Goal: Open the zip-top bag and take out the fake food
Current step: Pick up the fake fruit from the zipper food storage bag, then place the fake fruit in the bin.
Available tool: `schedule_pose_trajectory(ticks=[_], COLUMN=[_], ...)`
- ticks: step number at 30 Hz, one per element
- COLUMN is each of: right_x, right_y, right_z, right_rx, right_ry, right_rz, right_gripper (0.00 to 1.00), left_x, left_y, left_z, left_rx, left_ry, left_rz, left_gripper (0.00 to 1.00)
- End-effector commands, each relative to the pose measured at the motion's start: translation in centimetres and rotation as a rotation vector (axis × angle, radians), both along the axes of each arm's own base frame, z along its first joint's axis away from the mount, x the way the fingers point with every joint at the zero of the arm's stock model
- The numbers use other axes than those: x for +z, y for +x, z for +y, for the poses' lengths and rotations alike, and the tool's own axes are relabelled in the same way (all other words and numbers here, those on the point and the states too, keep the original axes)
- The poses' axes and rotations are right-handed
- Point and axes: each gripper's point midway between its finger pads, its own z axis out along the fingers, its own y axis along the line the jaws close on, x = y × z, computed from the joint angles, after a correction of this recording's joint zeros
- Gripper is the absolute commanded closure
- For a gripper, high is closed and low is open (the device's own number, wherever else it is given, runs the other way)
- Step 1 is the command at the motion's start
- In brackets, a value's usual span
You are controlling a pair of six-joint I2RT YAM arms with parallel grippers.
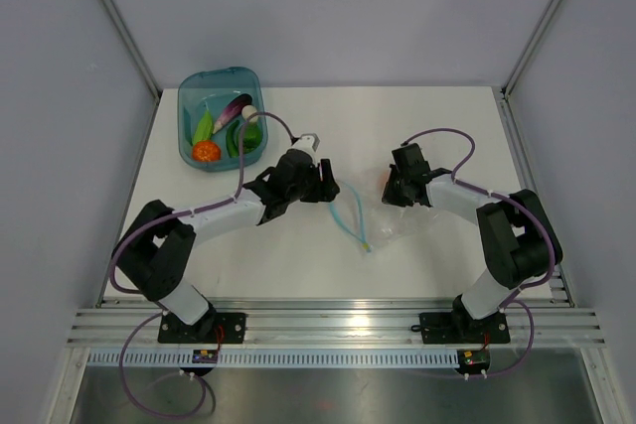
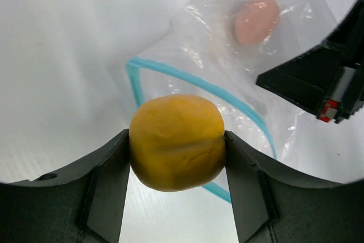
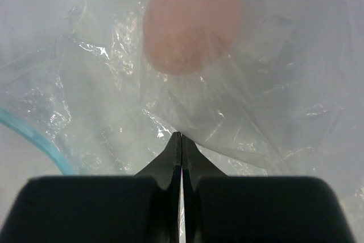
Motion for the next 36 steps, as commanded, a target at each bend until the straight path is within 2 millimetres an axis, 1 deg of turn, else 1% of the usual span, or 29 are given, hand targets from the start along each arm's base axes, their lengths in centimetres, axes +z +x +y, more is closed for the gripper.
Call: schedule_pose_trajectory(ticks=[1,2,4,7,8,9,10,11,12,14,15,16,18,19,20,21,22,24,25,27,28,30,31,33,34,35,36], right_x=[1.7,1.8,1.8,1.8,1.9,1.9,1.9,2.0,2.1,2.1,2.3,2.4,2.5,2.6,2.8,2.9,3.1,3.3,3.5,3.9,4.1,4.4,4.6,4.9,4.9,5.2,5.1], right_y=[1.1,1.2,1.3,1.3,1.3,1.3,1.2,1.2,1.4,1.4,1.4,1.4,1.4,1.4,1.4,1.5,1.6,1.5,1.5,1.5,1.5,1.5,1.5,1.5,1.4,1.4,1.3], right_z=[-0.3,-0.3,-0.3,-0.2,-0.2,-0.3,-0.3,-0.2,-0.2,-0.2,-0.2,-0.1,-0.1,0.0,0.1,0.1,0.2,0.2,0.2,0.3,0.3,0.3,0.3,-0.1,-0.2,-0.2,-0.2], right_rx=[-0.026,-0.025,-0.026,-0.022,-0.021,-0.029,-0.031,-0.029,-0.030,-0.030,-0.029,-0.029,-0.029,-0.028,-0.025,-0.027,-0.029,-0.031,-0.033,-0.040,-0.043,-0.052,-0.057,-0.086,-0.089,-0.084,-0.081], right_ry=[0.002,0.004,0.004,0.006,0.007,0.008,0.009,0.013,0.017,0.019,0.020,0.022,0.023,0.028,0.040,0.045,0.047,0.055,0.060,0.078,0.079,0.092,0.098,0.098,0.097,0.095,0.096], right_rz=[-0.060,-0.061,-0.063,-0.062,-0.066,-0.066,-0.067,-0.071,-0.077,-0.077,-0.080,-0.084,-0.088,-0.094,-0.103,-0.106,-0.112,-0.122,-0.128,-0.148,-0.154,-0.169,-0.175,-0.190,-0.190,-0.194,-0.192], right_gripper=[1.00,1.00,1.00,1.00,1.00,1.00,1.00,1.00,1.00,1.00,1.00,1.00,1.00,1.00,1.00,1.00,1.00,1.00,1.00,1.00,1.00,1.00,1.00,1.00,1.00,1.00,1.00], left_x=[2.0,2.7,3.5,5.0,5.7,6.7,7.2,8.1,8.3,10.1,10.4,11.9,12.2,12.9,12.7,12.9,13.0,12.6,12.3,11.6,11.3,10.3,9.8,9.1,8.8,8.2,8.1], left_y=[1.7,2.6,3.9,5.4,6.3,6.9,7.4,8.2,8.4,9.5,10.0,10.6,11.8,12.4,12.9,13.4,13.9,14.7,15.1,15.5,15.9,16.0,16.3,16.4,16.5,16.6,16.8], left_z=[2.7,3.5,5.2,6.9,8.2,9.0,9.7,11.0,11.8,12.8,13.2,13.6,15.1,16.1,16.9,17.4,18.5,19.5,20.8,21.6,22.9,23.7,24.8,25.4,26.1,26.3,26.4], left_rx=[0.094,0.133,0.202,0.275,0.321,0.354,0.383,0.431,0.463,0.508,0.532,0.554,0.617,0.649,0.684,0.702,0.729,0.753,0.785,0.790,0.818,0.828,0.848,0.852,0.864,0.859,0.856], left_ry=[0.025,0.030,0.024,-0.007,-0.024,-0.036,-0.045,-0.069,-0.066,-0.103,-0.095,-0.092,-0.043,-0.028,-0.007,-0.007,-0.014,-0.036,-0.054,-0.086,-0.100,-0.108,-0.108,-0.116,-0.116,-0.121,-0.128], left_rz=[-0.081,-0.092,-0.101,-0.119,-0.124,-0.139,-0.144,-0.154,-0.149,-0.164,-0.169,-0.181,-0.185,-0.185,-0.183,-0.190,-0.195,-0.191,-0.185,-0.171,-0.165,-0.142,-0.134,-0.120,-0.115,-0.103,-0.104], left_gripper=[0.61,0.62,0.62,0.63,0.63,0.63,0.63,0.63,0.63,0.63,0.63,0.63,0.63,0.64,0.65,0.65,0.65,0.65,0.66,0.66,0.66,0.66,0.66,0.65,0.65,0.63,0.60])
